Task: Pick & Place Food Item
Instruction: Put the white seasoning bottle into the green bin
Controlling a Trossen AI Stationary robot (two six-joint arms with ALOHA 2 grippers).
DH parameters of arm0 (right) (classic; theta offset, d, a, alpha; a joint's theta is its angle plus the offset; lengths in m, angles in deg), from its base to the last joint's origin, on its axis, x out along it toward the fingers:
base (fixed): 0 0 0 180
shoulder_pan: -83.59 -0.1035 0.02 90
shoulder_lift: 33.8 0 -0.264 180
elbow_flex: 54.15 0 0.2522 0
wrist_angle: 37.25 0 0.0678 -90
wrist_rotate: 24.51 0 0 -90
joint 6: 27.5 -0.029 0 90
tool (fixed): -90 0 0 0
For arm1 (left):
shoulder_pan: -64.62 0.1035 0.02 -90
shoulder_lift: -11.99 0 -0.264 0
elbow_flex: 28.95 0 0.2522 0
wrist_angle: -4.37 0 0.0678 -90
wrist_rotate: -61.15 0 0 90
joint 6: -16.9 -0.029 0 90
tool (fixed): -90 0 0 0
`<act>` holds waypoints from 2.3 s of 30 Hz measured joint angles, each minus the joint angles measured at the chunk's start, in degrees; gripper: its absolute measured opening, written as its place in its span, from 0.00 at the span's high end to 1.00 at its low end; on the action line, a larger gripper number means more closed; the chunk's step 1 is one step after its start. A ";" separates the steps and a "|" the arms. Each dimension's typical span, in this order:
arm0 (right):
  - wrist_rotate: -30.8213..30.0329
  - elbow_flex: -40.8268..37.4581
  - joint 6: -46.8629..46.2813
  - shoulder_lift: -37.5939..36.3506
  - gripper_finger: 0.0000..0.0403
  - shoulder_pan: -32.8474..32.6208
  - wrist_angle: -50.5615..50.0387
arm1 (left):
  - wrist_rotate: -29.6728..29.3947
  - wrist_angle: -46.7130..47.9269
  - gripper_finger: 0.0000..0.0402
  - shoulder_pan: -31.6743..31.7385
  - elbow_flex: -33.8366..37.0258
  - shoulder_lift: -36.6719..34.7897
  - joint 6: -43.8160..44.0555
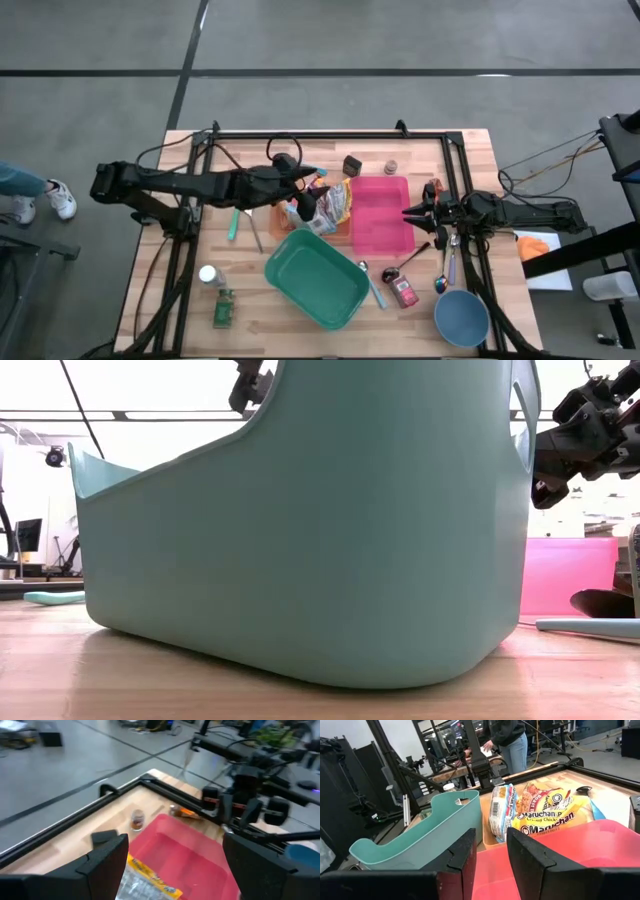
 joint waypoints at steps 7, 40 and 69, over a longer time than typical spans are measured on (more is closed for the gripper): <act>-0.01 0.01 0.00 0.00 0.73 -0.01 0.00 | 9.86 -1.93 0.18 5.60 -0.27 0.02 0.03; 0.00 0.00 0.00 0.02 0.73 0.00 0.02 | 18.57 -1.49 0.18 7.05 21.55 -31.56 -16.40; -0.02 0.02 0.00 0.02 0.73 0.00 0.00 | 22.90 -15.65 0.18 7.09 46.53 -59.56 -8.57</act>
